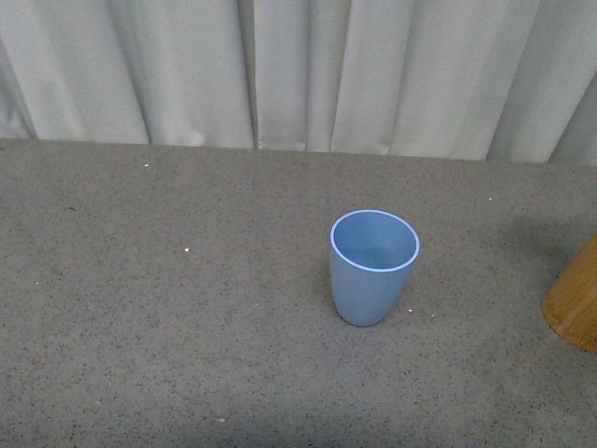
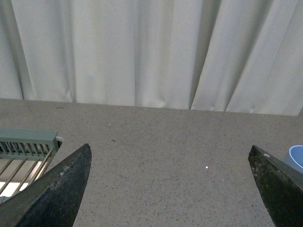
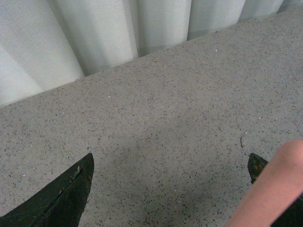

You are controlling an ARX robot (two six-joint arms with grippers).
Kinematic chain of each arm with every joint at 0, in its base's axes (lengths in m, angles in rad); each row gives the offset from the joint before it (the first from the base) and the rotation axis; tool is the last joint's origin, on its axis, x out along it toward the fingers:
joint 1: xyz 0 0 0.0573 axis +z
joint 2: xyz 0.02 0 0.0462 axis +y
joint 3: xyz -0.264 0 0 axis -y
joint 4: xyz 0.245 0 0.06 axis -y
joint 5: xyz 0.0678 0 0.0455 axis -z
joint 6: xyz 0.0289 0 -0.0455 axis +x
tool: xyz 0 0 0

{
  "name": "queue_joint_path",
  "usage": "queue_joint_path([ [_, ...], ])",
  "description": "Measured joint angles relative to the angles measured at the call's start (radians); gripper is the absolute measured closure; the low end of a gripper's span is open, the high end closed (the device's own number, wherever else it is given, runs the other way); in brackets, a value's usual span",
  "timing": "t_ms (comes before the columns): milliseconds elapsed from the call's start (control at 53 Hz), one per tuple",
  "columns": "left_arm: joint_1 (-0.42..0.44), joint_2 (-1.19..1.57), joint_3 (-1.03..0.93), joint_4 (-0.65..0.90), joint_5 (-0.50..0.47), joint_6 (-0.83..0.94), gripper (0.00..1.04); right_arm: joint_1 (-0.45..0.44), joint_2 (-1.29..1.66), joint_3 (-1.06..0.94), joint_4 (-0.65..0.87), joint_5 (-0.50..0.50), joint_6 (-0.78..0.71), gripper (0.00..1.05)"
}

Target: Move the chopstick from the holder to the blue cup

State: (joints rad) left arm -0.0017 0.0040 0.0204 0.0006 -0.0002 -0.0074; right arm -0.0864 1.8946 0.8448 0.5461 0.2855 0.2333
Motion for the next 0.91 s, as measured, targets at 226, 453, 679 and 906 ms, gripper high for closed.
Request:
queue_joint_path([
  [226,0.0,0.0,0.0,0.0,0.0,0.0,0.07,0.003,0.014,0.014,0.002,0.005,0.0,0.56],
  [453,0.0,0.0,0.0,0.0,0.0,0.0,0.07,0.013,0.014,0.015,0.01,0.0,0.001,1.03],
  [679,0.0,0.0,0.0,0.0,0.0,0.0,0.07,0.021,0.014,0.012,0.035,-0.016,0.006,1.04],
  [906,0.0,0.0,0.0,0.0,0.0,0.0,0.07,0.031,-0.019,-0.026,0.053,-0.026,0.004,1.04],
])
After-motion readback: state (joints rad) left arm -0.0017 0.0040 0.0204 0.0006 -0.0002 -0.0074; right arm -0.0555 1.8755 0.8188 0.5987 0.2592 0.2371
